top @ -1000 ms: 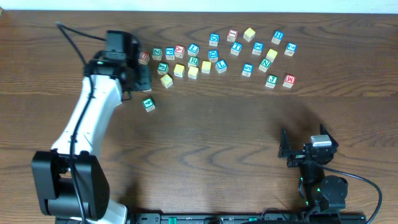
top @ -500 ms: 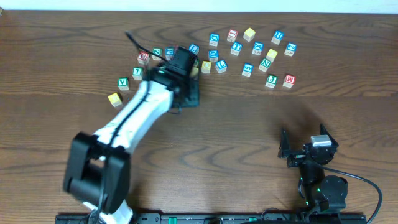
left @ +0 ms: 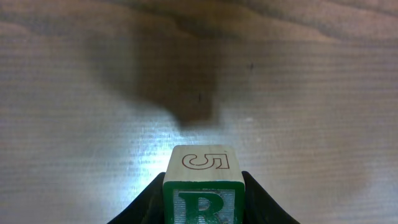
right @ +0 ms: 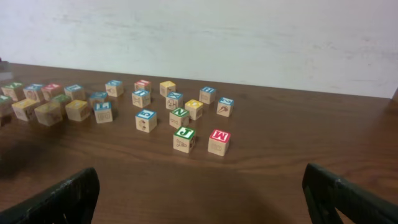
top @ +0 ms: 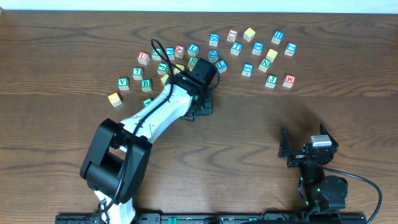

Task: Spell out ROBOT
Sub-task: 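Carry the green R block forward and set it down on the open table, then move the left gripper to the yellow O block and lower onto it, then grasp the yellow O block with the left gripper and lift, then place the yellow O block right of the green R block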

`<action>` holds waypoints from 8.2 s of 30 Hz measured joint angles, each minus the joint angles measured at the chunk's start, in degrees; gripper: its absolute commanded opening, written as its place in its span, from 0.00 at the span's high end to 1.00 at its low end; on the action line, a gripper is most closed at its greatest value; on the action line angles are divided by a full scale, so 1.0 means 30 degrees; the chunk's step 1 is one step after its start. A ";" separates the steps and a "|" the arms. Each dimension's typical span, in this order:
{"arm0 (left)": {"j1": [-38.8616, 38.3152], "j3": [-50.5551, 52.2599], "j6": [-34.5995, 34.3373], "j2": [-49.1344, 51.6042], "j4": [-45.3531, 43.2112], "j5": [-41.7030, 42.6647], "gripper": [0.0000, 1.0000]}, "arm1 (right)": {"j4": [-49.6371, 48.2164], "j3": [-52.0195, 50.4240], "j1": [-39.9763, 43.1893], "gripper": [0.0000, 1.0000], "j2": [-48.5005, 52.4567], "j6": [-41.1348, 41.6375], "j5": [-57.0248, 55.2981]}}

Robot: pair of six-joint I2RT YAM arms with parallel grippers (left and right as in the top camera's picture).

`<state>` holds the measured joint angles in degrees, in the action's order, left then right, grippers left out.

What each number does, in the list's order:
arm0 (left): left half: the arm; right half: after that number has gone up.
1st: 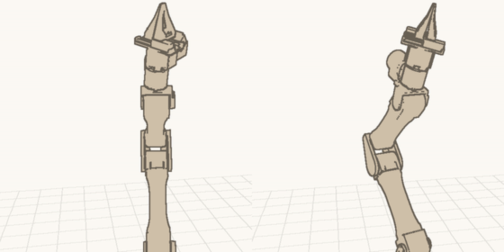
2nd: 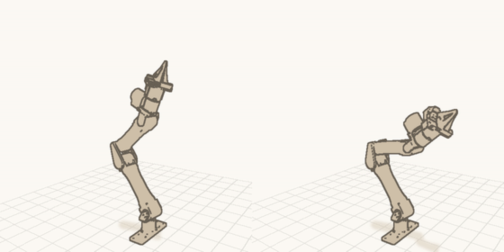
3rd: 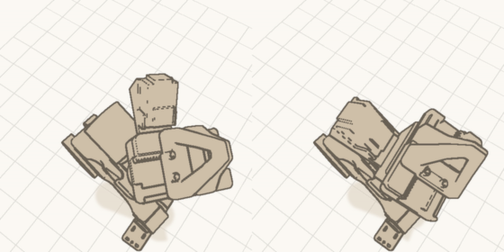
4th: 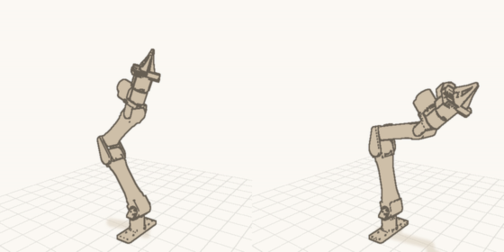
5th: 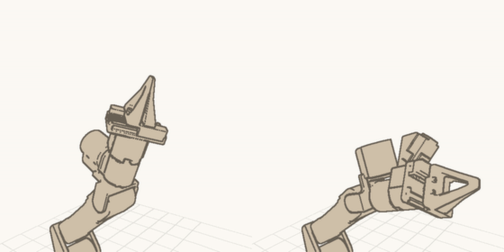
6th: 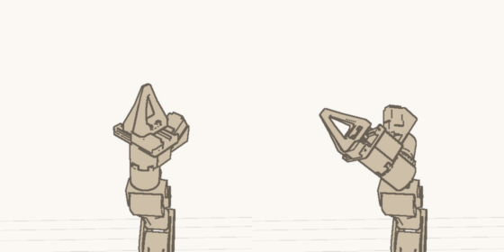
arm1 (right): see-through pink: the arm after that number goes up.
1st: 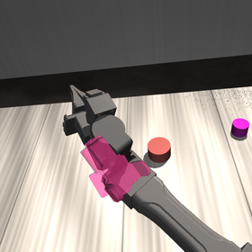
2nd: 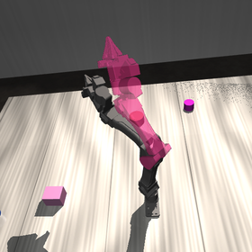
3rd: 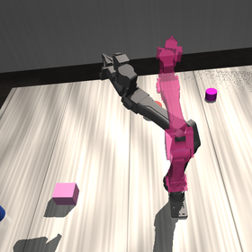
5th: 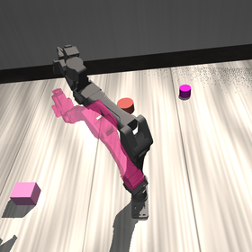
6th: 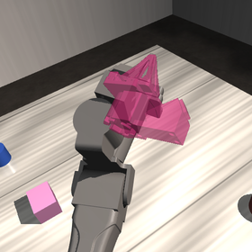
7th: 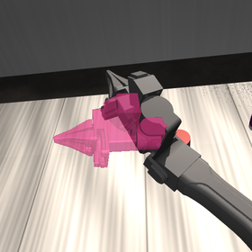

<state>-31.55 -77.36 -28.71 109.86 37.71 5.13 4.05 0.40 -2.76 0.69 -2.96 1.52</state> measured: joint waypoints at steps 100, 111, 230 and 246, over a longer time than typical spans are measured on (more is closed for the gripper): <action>0.2368 -1.3835 0.4284 0.6135 0.5843 -0.1333 0.44 | -0.0007 0.0000 0.0000 0.01 0.0000 0.0000 0.0000; 0.1792 -1.3835 0.4029 0.7614 0.3942 -0.1333 0.37 | 0.0000 0.0000 0.0000 0.01 0.0000 0.0000 0.0000; -0.0554 -1.2772 0.1552 0.6135 0.7482 -0.2769 0.71 | -0.0007 0.0000 0.0000 0.01 0.0000 0.0000 0.0000; -0.1588 -0.9041 -0.0313 0.6135 0.5282 -0.2761 0.71 | 0.0000 0.0000 0.0000 0.01 0.0000 0.0000 0.0000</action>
<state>-36.32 -104.49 -29.65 128.27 53.56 -3.16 4.05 0.40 -2.76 0.69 -2.96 1.52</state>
